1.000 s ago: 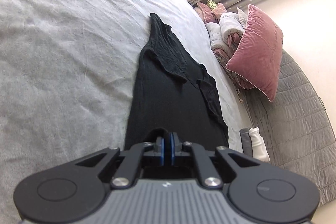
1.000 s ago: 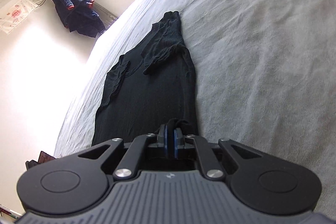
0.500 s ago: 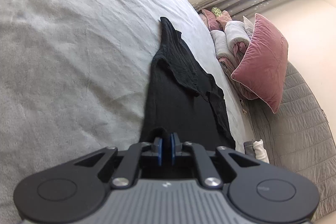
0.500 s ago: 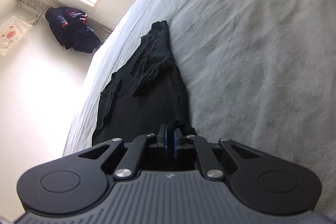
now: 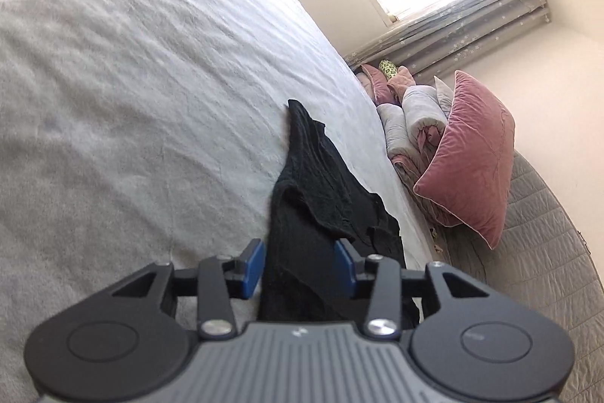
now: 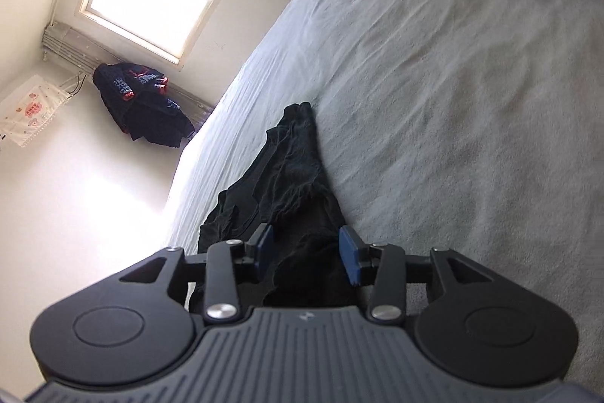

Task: Fold clothes
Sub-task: 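Lift the hem with both grippers and fold it toward the collar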

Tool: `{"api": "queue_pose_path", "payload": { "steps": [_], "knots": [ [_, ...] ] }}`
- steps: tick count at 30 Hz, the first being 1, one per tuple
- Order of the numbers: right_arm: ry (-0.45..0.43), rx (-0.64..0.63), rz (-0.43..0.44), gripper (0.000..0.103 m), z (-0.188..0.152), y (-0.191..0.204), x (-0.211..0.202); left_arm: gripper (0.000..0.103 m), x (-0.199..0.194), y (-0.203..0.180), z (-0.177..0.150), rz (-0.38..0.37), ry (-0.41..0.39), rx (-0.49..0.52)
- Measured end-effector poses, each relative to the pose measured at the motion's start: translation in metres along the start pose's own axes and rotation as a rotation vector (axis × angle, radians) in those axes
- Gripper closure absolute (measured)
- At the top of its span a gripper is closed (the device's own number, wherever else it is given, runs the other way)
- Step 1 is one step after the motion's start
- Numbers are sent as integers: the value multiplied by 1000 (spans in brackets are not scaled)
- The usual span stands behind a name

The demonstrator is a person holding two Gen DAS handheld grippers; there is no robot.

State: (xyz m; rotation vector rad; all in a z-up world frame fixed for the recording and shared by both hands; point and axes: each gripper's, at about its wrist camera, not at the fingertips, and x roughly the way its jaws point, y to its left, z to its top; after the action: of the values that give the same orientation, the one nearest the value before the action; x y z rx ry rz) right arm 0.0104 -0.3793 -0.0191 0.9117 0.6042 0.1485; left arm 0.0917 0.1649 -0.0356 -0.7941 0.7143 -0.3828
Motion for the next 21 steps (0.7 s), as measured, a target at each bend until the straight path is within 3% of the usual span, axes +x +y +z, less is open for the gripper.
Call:
{"api": "queue_pose_path", "payload": {
  "steps": [10, 13, 15, 17, 18, 21],
  "knots": [
    [17, -434, -211, 59, -25, 29, 29, 57, 20, -30, -14, 146, 47, 323],
    [13, -491, -219, 59, -32, 32, 38, 60, 24, -39, -22, 198, 55, 419],
    [13, -532, -233, 60, -37, 34, 42, 72, 25, -45, -28, 230, 52, 483],
    [14, -583, -252, 80, -42, 38, 48, 100, 24, -50, -33, 227, 52, 527],
    [11, -609, -263, 95, -45, 41, 50, 100, 23, -52, -35, 225, 48, 542],
    [-15, -669, -283, 97, -53, 48, 49, 100, 18, -58, -40, 227, 17, 592]
  ]
}}
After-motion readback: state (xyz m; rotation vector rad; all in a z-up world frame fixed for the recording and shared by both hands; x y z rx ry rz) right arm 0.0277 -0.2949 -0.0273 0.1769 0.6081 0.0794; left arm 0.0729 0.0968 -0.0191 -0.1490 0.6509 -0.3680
